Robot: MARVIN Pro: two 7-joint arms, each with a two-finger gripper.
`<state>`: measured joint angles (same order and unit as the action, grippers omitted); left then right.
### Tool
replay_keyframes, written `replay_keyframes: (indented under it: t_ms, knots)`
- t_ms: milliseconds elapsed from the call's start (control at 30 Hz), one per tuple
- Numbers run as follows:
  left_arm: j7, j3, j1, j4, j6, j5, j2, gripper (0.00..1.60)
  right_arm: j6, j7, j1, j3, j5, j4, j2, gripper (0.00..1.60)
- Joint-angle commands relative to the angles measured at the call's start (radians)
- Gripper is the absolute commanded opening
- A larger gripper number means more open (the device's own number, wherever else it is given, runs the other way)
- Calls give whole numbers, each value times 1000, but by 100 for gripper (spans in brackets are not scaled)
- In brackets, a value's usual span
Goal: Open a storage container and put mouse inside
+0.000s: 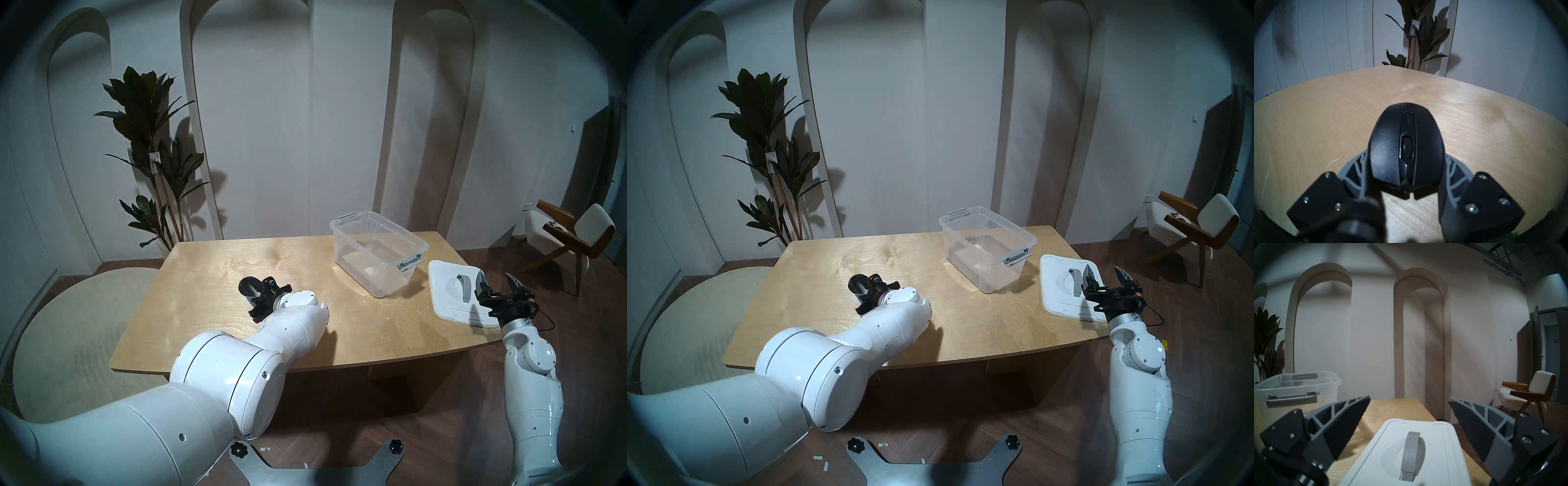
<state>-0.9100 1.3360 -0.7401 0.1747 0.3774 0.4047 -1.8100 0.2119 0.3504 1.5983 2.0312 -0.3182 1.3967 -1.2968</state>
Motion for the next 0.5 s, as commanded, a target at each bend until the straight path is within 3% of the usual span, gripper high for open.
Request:
replay_keyframes:
  t_ms: [0, 467]
  knots:
    - [45, -98, -8, -14, 48, -96, -17, 0, 9, -9, -1, -2, 10, 34, -3, 160]
    - [17, -228, 124, 100, 122, -235, -25, 0, 7, -15, -6, -4, 16, 27, -1, 160]
